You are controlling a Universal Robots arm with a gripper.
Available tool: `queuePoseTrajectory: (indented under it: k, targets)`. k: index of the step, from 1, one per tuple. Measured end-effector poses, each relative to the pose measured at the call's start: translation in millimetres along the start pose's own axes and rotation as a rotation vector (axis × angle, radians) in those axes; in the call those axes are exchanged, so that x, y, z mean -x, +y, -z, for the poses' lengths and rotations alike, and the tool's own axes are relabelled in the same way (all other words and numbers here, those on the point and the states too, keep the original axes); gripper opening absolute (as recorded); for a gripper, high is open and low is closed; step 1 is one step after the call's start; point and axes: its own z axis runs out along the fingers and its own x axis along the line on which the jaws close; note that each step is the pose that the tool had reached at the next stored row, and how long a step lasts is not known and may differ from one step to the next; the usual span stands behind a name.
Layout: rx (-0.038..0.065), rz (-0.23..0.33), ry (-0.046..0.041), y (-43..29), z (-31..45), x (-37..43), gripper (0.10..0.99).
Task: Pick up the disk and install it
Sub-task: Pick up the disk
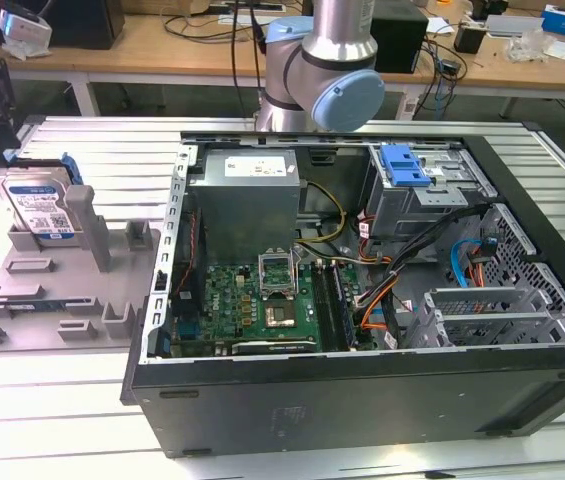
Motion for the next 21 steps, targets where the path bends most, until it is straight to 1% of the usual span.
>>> queuePoseTrajectory:
  k: [4, 7, 13, 19, 21]
  targets:
    - [0.000, 0.009, 0.0000, 0.2, -5.4, 0.1, 0.482]
    - [-0.001, 0.017, 0.0002, 2.7, -9.1, -0.6, 0.482]
    - [0.000, 0.024, 0.0013, 3.8, -13.0, -4.4, 0.482]
    - [0.000, 0.023, 0.0013, 3.7, -16.7, -4.5, 0.482]
    - [0.001, 0.009, 0.0013, 3.5, -17.5, -4.5, 0.482]
